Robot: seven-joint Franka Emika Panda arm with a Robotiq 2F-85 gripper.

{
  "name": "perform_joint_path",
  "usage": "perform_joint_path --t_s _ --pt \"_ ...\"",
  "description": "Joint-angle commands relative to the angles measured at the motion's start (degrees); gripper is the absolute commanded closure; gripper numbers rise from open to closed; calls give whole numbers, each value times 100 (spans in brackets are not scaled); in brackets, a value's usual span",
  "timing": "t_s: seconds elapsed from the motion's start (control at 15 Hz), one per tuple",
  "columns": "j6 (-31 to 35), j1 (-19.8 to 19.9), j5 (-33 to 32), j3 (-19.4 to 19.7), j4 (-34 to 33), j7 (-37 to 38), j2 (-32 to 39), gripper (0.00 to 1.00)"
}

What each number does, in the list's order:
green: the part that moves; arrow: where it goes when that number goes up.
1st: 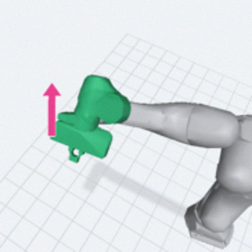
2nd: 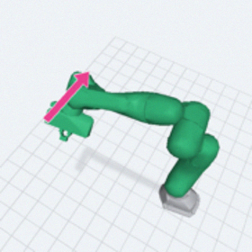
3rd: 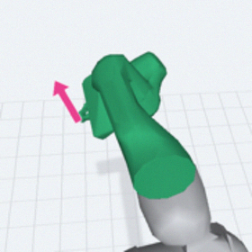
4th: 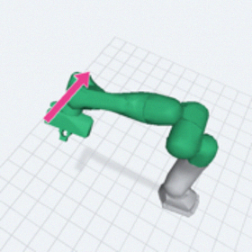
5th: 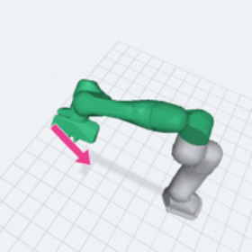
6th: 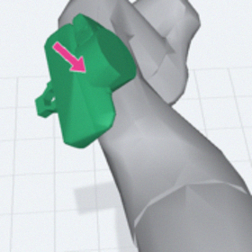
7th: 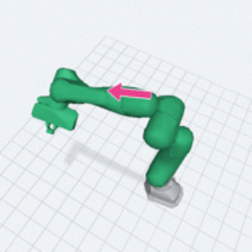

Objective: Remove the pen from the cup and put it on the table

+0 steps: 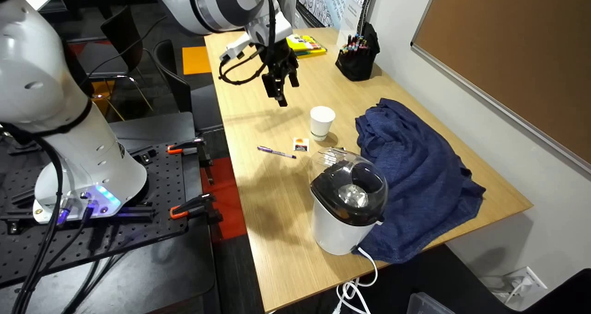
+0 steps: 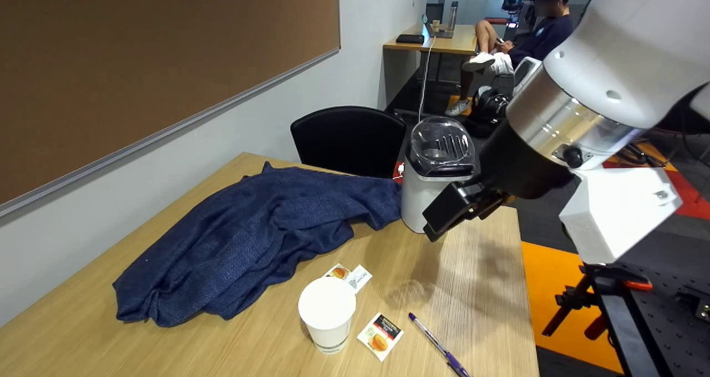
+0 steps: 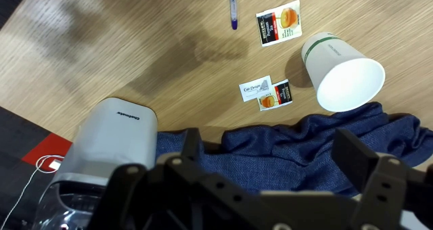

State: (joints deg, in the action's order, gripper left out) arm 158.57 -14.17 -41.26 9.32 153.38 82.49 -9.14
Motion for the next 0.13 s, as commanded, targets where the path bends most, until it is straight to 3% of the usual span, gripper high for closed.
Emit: perform_joint_path --t_s 0.0,0.07 --pt "0 0 0 0 3 0 0 0" --pt "0 0 0 0 4 0 0 0"
